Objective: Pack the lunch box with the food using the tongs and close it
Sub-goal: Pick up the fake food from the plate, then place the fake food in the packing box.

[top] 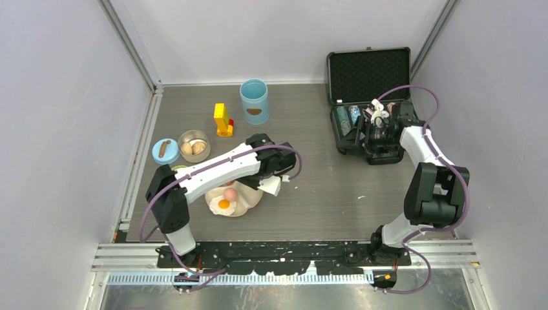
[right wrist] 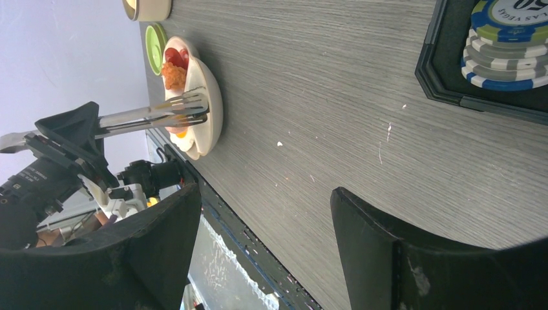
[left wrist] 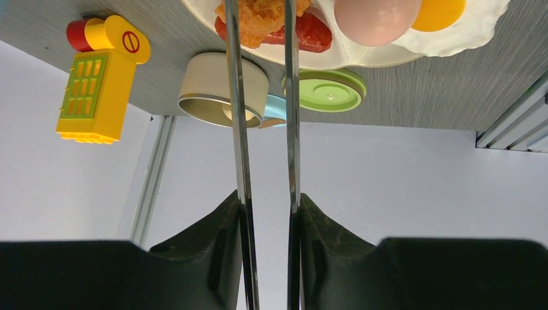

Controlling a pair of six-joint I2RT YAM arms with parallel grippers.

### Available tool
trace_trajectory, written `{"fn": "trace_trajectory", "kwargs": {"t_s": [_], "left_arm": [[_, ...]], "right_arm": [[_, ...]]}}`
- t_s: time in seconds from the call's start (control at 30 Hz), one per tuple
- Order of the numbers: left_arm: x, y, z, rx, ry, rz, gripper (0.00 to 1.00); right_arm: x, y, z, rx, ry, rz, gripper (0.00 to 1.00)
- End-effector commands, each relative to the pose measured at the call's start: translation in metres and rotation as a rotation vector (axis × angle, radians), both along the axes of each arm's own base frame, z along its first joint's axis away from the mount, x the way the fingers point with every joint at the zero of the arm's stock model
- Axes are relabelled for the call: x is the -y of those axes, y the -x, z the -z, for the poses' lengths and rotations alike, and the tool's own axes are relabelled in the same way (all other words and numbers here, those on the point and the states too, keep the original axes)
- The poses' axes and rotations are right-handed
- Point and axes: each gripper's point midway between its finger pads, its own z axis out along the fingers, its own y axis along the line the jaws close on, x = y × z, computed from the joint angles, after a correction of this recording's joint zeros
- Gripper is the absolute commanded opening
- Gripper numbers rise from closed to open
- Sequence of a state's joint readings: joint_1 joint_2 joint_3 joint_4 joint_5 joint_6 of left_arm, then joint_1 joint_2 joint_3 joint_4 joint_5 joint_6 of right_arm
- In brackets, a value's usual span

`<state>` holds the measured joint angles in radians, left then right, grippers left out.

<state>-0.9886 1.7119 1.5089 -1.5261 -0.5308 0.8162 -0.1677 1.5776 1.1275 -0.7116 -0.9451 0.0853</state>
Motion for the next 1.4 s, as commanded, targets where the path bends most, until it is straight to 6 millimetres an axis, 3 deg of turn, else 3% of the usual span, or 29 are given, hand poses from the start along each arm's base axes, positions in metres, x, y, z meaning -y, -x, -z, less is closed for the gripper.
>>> {"fn": "trace_trajectory", "kwargs": {"t_s": [0.0, 0.23, 0.4, 0.57, 0.77, 0.93, 1.1, 1.2, 1.37], "left_arm": [[-0.003, -0.008, -0.022, 0.063, 0.034, 0.002, 0.30], [-0.005, -0.008, -0.036, 0.107, 0.092, -0.008, 0.16], [-0.013, -0.005, -0.052, 0.140, 0.202, -0.082, 0.01], [-0.043, -0.001, -0.070, 0.154, 0.319, -0.200, 0.00], [-0.096, -0.003, -0.085, 0.224, 0.390, -0.333, 0.00], [-0.149, -0.024, -0.078, 0.266, 0.390, -0.410, 0.00], [-0.194, -0.062, -0.070, 0.334, 0.359, -0.437, 0.00], [-0.208, -0.083, -0.068, 0.363, 0.358, -0.444, 0.00], [-0.214, -0.108, -0.059, 0.373, 0.345, -0.432, 0.00]], "right_arm": [[-0.001, 0.000, -0.016, 0.062, -0.014, -0.004, 0.78], [-0.001, -0.001, -0.016, 0.061, -0.016, -0.003, 0.78], [-0.001, 0.000, -0.016, 0.061, -0.018, -0.004, 0.78], [-0.001, 0.000, -0.016, 0.060, -0.021, -0.004, 0.78], [-0.002, 0.000, -0.015, 0.053, -0.029, -0.009, 0.78], [-0.002, 0.000, -0.014, 0.048, -0.034, -0.009, 0.78], [-0.002, 0.001, -0.016, 0.056, -0.029, -0.009, 0.78], [-0.002, 0.001, -0.015, 0.055, -0.028, -0.008, 0.78], [-0.002, 0.000, -0.014, 0.050, -0.026, -0.007, 0.78]]}}
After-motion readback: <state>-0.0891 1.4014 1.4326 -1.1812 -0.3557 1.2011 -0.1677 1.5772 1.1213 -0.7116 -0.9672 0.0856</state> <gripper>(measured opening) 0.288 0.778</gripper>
